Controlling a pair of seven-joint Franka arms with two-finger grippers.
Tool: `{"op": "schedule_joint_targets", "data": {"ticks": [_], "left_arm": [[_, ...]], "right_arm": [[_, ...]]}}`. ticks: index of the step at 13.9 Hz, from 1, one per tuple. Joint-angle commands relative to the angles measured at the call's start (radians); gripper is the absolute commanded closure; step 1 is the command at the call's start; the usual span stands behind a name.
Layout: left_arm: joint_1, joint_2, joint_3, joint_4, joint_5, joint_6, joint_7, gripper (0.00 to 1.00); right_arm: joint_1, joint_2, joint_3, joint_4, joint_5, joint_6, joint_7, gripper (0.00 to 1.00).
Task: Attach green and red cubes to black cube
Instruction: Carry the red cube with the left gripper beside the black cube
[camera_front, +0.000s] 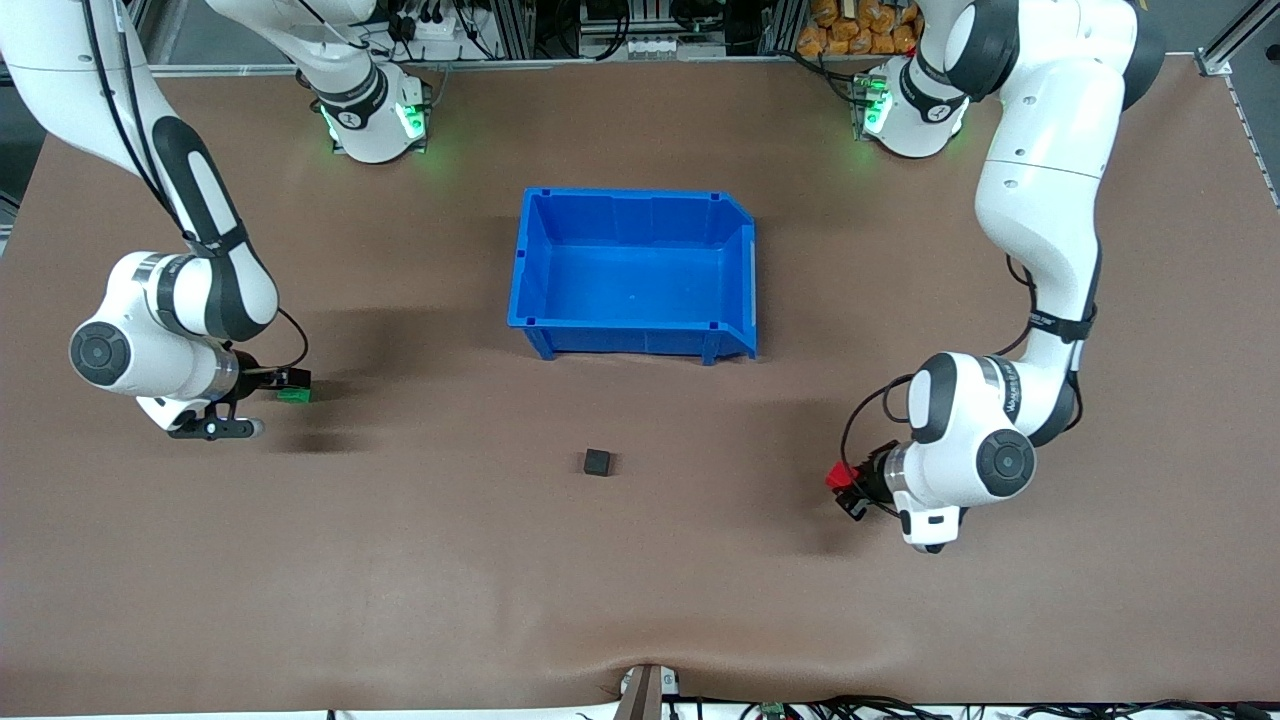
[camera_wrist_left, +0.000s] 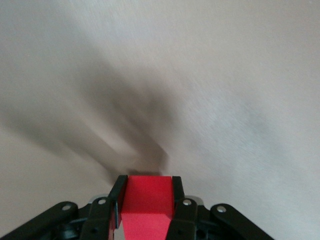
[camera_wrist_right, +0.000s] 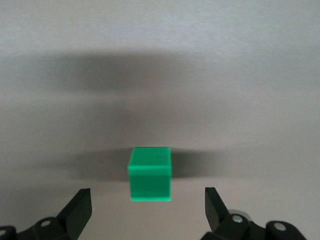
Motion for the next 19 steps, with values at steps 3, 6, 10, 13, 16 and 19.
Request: {"op": "schedule_joint_targets", "data": {"ticks": [3,6,10,13,16,19], "left_arm": [[-0.093,0.023,-0.019,0.033,-0.097,0.082,-0.264,1.00],[-0.189,0.031,-0.024,0.057,-0.100,0.149,-0.473,1.00],[-0.238,0.079,-0.060,0.108,-0.101,0.204,-0.611,1.00],[-0.278,0.109,-0.062,0.117,-0.100,0.275,-0.698,1.00],[-0.299,0.135,-0.067,0.135,-0.101,0.336,-0.765,1.00],[-0.327,0.166,-0.067,0.185,-0.101,0.340,-0.813,1.00]], "right_arm": [[0.036,0.025,0.002,0.000,-0.023,0.040,0.020,0.00],[0.025,0.084,0.002,-0.004,-0.023,0.090,0.008,0.00],[0.024,0.079,0.001,-0.004,-0.043,0.087,-0.012,0.00],[-0.001,0.077,0.001,-0.004,-0.045,0.084,-0.055,0.00],[-0.030,0.082,0.002,-0.001,-0.045,0.072,-0.112,0.00],[-0.030,0.082,0.002,0.000,-0.043,0.072,-0.100,0.00]]}}
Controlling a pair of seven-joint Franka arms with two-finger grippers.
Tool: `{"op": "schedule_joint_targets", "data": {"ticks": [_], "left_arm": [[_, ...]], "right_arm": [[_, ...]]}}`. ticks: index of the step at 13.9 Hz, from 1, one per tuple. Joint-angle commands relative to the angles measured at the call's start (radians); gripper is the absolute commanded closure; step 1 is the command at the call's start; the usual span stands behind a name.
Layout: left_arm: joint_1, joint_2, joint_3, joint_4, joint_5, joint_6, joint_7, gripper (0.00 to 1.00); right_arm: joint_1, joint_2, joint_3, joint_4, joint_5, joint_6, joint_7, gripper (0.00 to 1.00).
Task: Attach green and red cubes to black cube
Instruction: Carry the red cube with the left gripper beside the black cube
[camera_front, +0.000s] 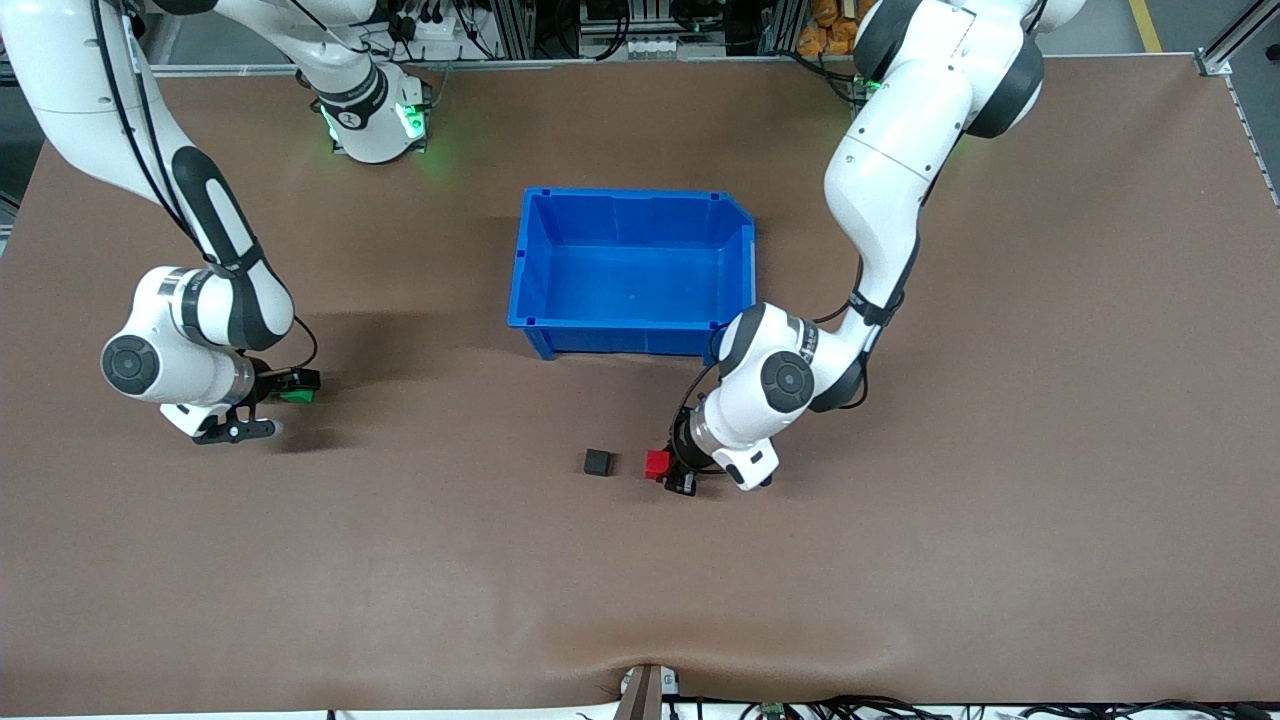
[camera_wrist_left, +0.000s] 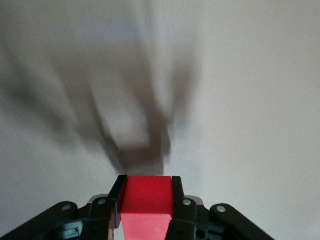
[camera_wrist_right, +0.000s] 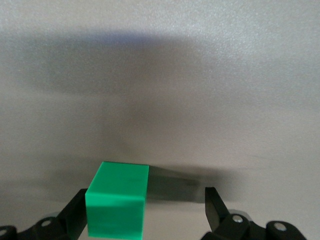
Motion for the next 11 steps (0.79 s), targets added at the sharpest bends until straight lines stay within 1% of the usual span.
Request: {"op": "schedule_joint_targets", "data": {"ticks": [1,2,3,4,5,6,9,11], "left_arm": [[-0.021,0.039,0.004,0.074,-0.020,0.007,-0.031,1.00],[-0.024,0.059,0.004,0.091,-0.020,0.007,-0.031,1.00],[-0.027,0.090,0.004,0.135,-0.020,0.008,-0.036,1.00],[-0.046,0.111,0.004,0.164,-0.020,0.011,-0.054,1.00],[-0.052,0.116,0.009,0.169,-0.019,0.013,-0.069,1.00],[-0.052,0.116,0.007,0.169,-0.020,0.015,-0.072,1.00],[-0.055,0.118,0.009,0.171,-0.020,0.019,-0.114,1.00],[-0.055,0.122,0.009,0.171,-0.020,0.036,-0.114,1.00]], "right_arm": [[-0.012,0.000,0.014,0.007,-0.019,-0.006,0.009,0.03],[-0.012,0.000,0.015,0.008,-0.015,-0.010,0.009,0.17],[-0.012,0.000,0.015,0.008,-0.010,-0.014,0.011,0.33],[-0.012,0.000,0.015,0.008,-0.007,-0.024,0.012,0.56],[-0.009,-0.002,0.017,0.010,-0.006,-0.043,0.031,0.84],[-0.003,-0.005,0.020,0.019,-0.006,-0.056,0.047,1.00],[0.008,-0.008,0.021,0.071,-0.007,-0.119,0.025,1.00],[0.020,-0.017,0.021,0.105,-0.007,-0.147,-0.055,1.00]]}}
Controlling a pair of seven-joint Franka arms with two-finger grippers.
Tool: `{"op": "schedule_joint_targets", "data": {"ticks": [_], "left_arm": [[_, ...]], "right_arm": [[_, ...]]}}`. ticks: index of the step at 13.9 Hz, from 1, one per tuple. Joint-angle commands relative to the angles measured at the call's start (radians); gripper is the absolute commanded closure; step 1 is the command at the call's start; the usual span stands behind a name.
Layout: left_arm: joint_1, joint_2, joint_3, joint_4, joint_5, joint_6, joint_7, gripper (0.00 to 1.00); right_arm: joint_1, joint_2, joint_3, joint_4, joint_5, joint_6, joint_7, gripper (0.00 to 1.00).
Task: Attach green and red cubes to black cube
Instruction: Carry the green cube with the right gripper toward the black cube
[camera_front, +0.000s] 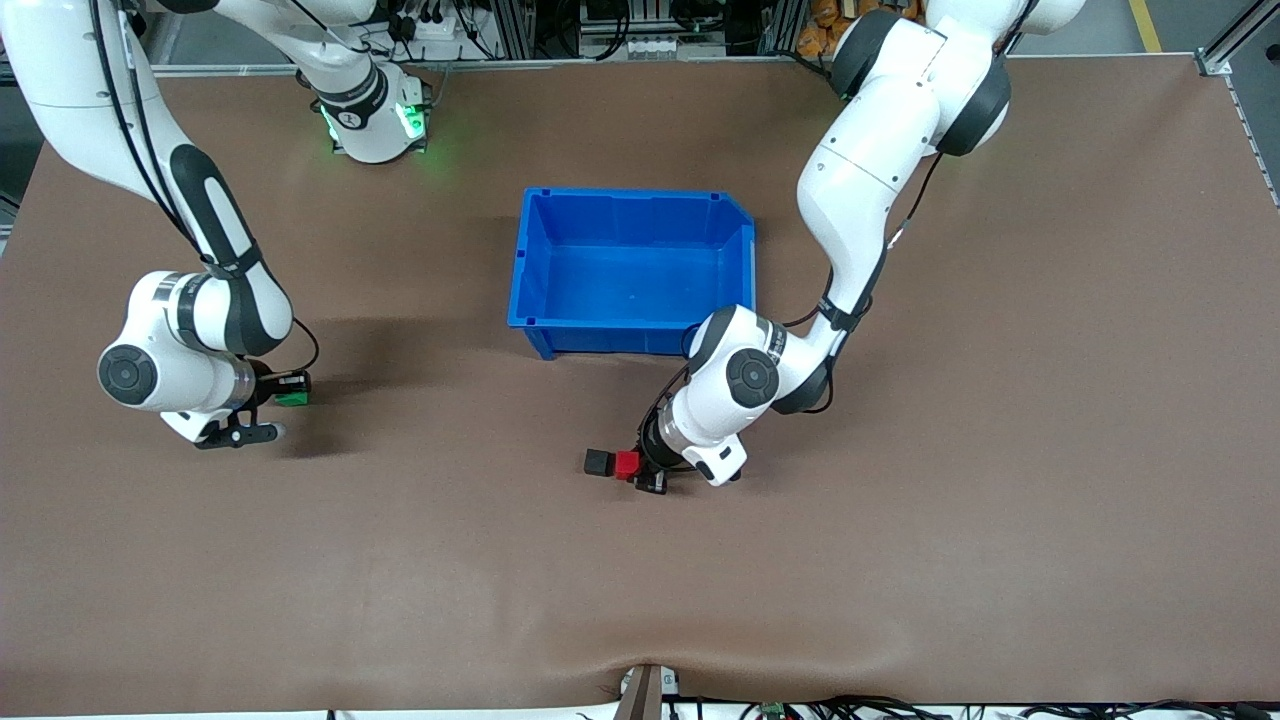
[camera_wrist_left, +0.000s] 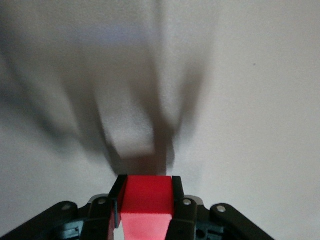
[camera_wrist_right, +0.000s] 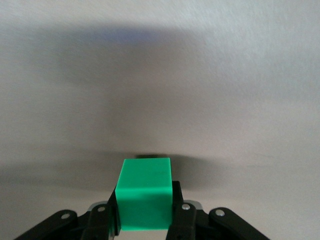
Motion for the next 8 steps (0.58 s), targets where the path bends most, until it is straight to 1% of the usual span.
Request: {"op": "schedule_joint_targets", "data": {"ticks": [1,2,5,8], "left_arm": [[-0.017,0.032,0.010,0.042,-0.019,0.020,-0.015,1.00],[-0.018,0.031,0.012,0.042,-0.019,0.020,-0.017,1.00],[-0.025,0.031,0.015,0.040,-0.019,0.020,-0.014,1.00],[-0.025,0.032,0.010,0.040,-0.019,0.020,-0.012,1.00]], "right_arm": [[0.019,-0.015,0.004,0.050,-0.011,-0.042,-0.079,1.00],[0.022,-0.017,0.004,0.062,-0.018,-0.042,-0.120,1.00],[0.036,-0.014,0.005,0.130,-0.019,-0.043,-0.371,1.00],[0.100,-0.003,0.005,0.213,-0.017,-0.042,-0.579,1.00]]}}
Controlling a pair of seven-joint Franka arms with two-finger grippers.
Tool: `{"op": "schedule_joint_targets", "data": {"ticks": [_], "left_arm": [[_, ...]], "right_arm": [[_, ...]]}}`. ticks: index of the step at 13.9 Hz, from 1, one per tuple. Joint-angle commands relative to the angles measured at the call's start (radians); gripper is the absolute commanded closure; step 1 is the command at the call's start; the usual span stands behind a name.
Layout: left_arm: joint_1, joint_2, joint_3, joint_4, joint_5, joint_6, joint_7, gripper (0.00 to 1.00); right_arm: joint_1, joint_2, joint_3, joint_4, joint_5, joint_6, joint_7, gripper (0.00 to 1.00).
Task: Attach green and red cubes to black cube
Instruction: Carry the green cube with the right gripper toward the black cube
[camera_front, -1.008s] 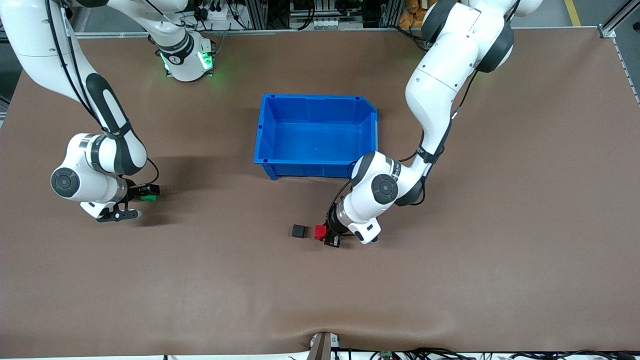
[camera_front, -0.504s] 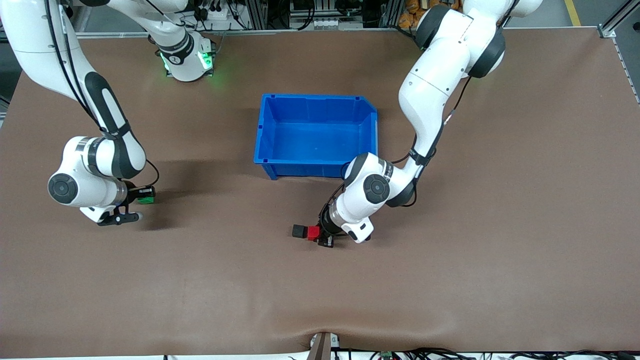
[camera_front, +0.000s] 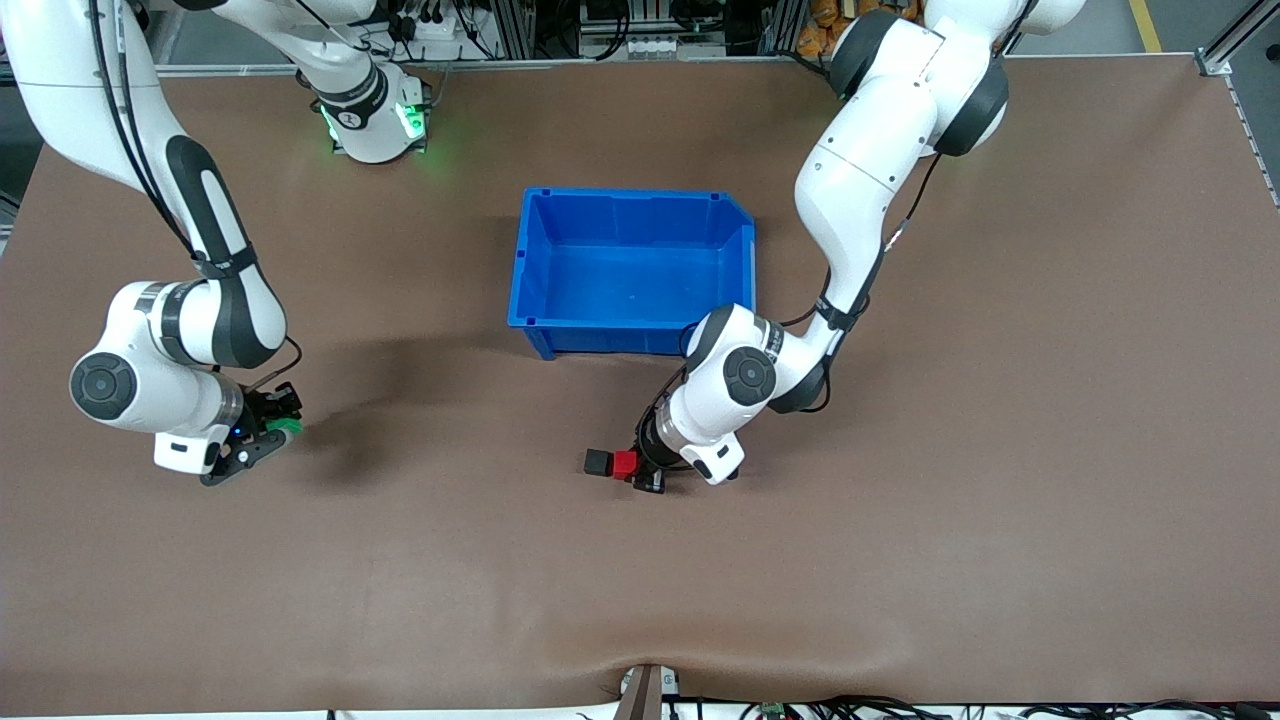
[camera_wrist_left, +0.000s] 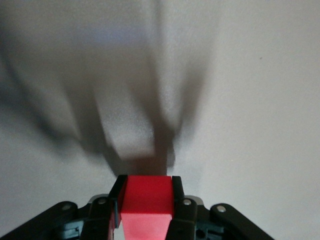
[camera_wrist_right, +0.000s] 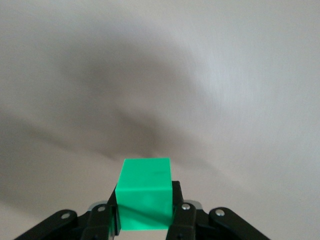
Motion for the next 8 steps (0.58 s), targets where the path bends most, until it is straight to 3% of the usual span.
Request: {"op": "schedule_joint_targets", "data": {"ticks": [1,6,8], "left_arm": [[-0.017,0.036,0.010,0.040,-0.019,0.019,-0.014,1.00],[-0.005,0.036,0.016,0.031,-0.019,0.016,-0.006,1.00],[-0.005,0.039,0.020,0.027,-0.014,0.010,-0.006,1.00]], "right_arm": [[0.073,0.009,-0.001,0.075,-0.012,-0.020,-0.156,1.00],[0.289,0.211,-0.001,0.349,-0.012,-0.023,-0.187,1.00],[0.312,0.288,0.000,0.441,-0.006,-0.023,-0.189,1.00]]}}
